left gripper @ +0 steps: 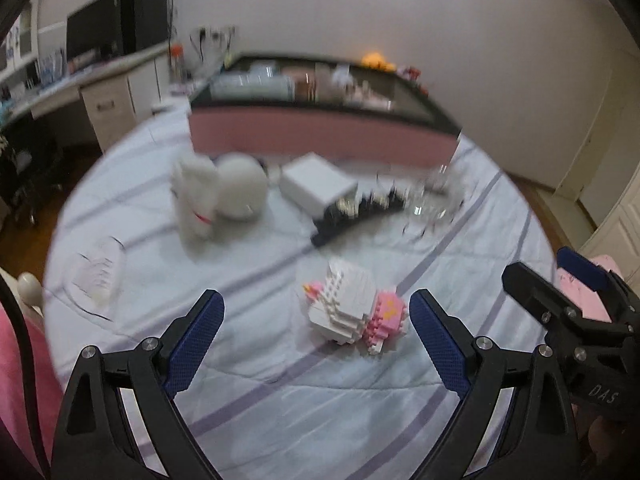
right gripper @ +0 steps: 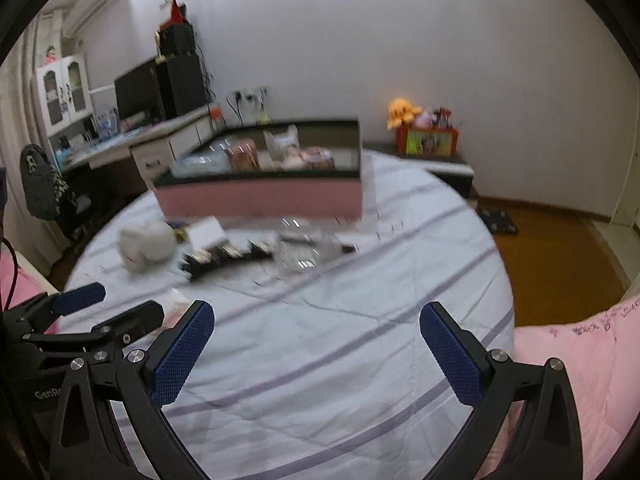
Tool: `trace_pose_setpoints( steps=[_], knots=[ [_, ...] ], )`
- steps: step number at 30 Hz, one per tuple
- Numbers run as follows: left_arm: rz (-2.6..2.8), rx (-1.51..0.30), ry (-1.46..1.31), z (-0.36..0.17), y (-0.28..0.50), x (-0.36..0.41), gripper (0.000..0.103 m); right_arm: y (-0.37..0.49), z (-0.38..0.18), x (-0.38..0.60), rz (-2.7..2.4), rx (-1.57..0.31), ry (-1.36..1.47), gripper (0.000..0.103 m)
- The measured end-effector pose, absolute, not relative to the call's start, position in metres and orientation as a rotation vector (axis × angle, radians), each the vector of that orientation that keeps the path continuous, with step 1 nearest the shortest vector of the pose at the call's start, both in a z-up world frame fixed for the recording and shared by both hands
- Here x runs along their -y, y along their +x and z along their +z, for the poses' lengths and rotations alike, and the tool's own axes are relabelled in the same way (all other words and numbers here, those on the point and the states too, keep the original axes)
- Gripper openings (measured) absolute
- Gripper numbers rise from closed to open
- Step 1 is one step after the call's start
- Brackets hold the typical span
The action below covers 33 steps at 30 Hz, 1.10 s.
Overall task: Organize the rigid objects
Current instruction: 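Grasp the white block figure with the left tool while the right tool grasps the glass bottle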
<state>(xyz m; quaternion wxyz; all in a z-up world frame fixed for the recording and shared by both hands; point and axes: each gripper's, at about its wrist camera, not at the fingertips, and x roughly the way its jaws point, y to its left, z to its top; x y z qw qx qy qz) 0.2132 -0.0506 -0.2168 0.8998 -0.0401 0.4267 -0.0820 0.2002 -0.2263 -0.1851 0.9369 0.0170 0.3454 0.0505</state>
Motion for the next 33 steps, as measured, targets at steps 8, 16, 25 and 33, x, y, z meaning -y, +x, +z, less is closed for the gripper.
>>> trace_pose_setpoints(
  steps=[8, 16, 25, 33],
  knots=[
    [-0.205, -0.89, -0.008, -0.228, 0.228, 0.071, 0.095, 0.234, -0.201, 0.251, 0.058, -0.786, 0.057, 0.103],
    [-0.256, -0.883, -0.016, -0.221, 0.231, 0.054, 0.064, 0.28, -0.211, 0.231, 0.151, -0.862, 0.055, 0.103],
    [-0.2, -0.865, -0.035, -0.217, 0.242, 0.038, 0.064, 0.326, -0.222, 0.22, 0.183, -0.925, 0.064, 0.097],
    [-0.202, -0.804, -0.054, -0.201, 0.234, 0.035, 0.064, 0.303, -0.214, 0.227, 0.186, -0.879, 0.074, 0.078]
  ],
)
